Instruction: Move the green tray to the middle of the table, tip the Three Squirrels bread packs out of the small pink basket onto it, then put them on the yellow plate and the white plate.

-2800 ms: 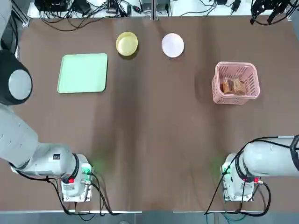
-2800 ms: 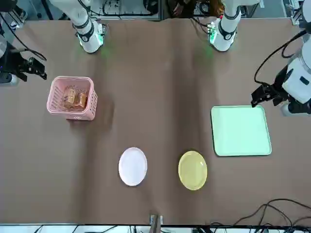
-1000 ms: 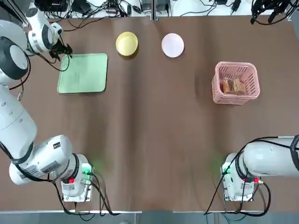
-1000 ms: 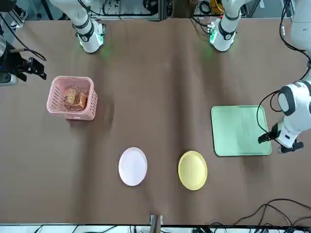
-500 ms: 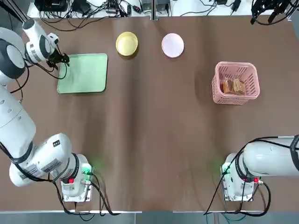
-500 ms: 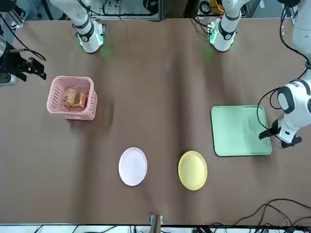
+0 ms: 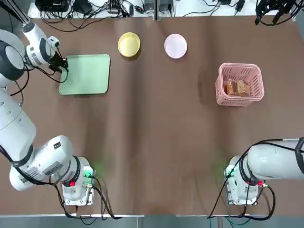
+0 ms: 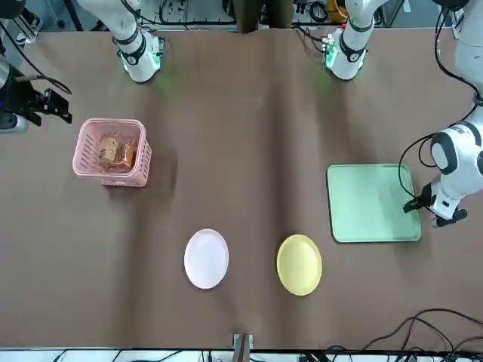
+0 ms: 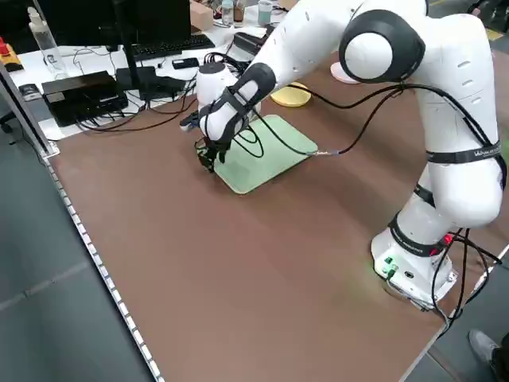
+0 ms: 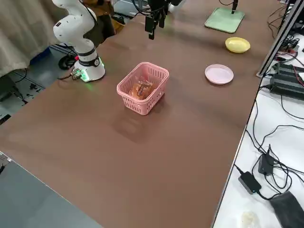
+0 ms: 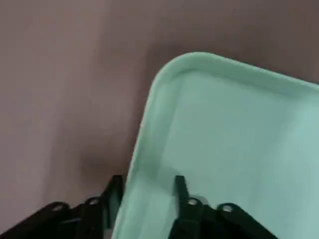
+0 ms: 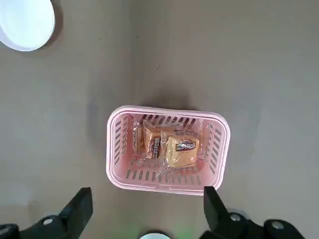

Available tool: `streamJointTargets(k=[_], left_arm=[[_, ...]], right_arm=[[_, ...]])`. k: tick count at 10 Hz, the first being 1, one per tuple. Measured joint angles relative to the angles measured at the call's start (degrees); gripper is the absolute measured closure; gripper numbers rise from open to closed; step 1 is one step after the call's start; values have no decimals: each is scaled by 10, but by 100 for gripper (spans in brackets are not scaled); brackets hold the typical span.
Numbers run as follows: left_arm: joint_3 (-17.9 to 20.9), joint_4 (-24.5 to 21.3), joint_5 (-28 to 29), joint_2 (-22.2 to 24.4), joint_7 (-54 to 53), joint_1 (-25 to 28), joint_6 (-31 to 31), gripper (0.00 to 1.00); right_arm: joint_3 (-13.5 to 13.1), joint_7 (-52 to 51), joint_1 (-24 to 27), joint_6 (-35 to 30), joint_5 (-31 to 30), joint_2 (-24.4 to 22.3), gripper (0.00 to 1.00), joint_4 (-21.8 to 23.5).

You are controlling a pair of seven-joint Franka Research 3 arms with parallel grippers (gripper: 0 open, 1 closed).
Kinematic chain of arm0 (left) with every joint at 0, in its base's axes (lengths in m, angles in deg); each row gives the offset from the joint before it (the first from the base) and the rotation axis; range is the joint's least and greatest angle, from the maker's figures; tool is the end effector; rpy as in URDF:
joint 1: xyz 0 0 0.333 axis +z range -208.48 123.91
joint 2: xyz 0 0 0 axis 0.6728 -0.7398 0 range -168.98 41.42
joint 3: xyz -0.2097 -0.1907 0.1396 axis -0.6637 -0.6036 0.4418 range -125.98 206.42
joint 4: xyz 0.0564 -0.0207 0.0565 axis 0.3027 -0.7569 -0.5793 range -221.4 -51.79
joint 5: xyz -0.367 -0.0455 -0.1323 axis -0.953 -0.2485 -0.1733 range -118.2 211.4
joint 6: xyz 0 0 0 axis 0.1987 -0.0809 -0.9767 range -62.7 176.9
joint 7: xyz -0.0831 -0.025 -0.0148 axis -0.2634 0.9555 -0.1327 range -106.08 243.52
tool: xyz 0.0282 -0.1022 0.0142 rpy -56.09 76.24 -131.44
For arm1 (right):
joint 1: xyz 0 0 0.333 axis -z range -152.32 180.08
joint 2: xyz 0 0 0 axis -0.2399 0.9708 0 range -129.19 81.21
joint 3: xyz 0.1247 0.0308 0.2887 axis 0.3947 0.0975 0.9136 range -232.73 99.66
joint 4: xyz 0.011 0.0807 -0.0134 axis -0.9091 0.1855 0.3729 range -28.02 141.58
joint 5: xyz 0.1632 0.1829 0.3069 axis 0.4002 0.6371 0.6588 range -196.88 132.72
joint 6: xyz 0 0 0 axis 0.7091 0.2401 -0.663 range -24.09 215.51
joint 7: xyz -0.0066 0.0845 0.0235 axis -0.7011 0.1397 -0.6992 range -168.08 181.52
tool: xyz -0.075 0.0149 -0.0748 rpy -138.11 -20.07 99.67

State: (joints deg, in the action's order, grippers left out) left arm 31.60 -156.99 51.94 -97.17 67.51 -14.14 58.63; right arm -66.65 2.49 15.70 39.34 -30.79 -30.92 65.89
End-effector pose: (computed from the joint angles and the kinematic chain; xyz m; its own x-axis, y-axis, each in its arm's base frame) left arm 0.5844 0.2087 0.1816 0.9636 0.2653 0.0319 0.2645 -0.9640 0.0283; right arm 0.5103 -0.0149 0.6000 0.9955 0.0408 -0.0861 0.0384 -0.9988 -0.0291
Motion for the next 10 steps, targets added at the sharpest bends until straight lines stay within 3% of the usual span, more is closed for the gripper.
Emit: streamJointTargets(k=[2, 6, 10], left_arm=[[-1, 0, 2, 1, -4, 2, 1, 86], [-52, -26, 3, 12, -45, 0, -1, 91], [-85, -165, 3, 99, -71, 0, 0, 92]], right_arm=[[0, 0, 0, -1, 0, 0, 1, 0], [-1, 0, 0, -3, 0, 0, 1, 0], [-2, 0, 0, -6, 0, 0, 1, 0]])
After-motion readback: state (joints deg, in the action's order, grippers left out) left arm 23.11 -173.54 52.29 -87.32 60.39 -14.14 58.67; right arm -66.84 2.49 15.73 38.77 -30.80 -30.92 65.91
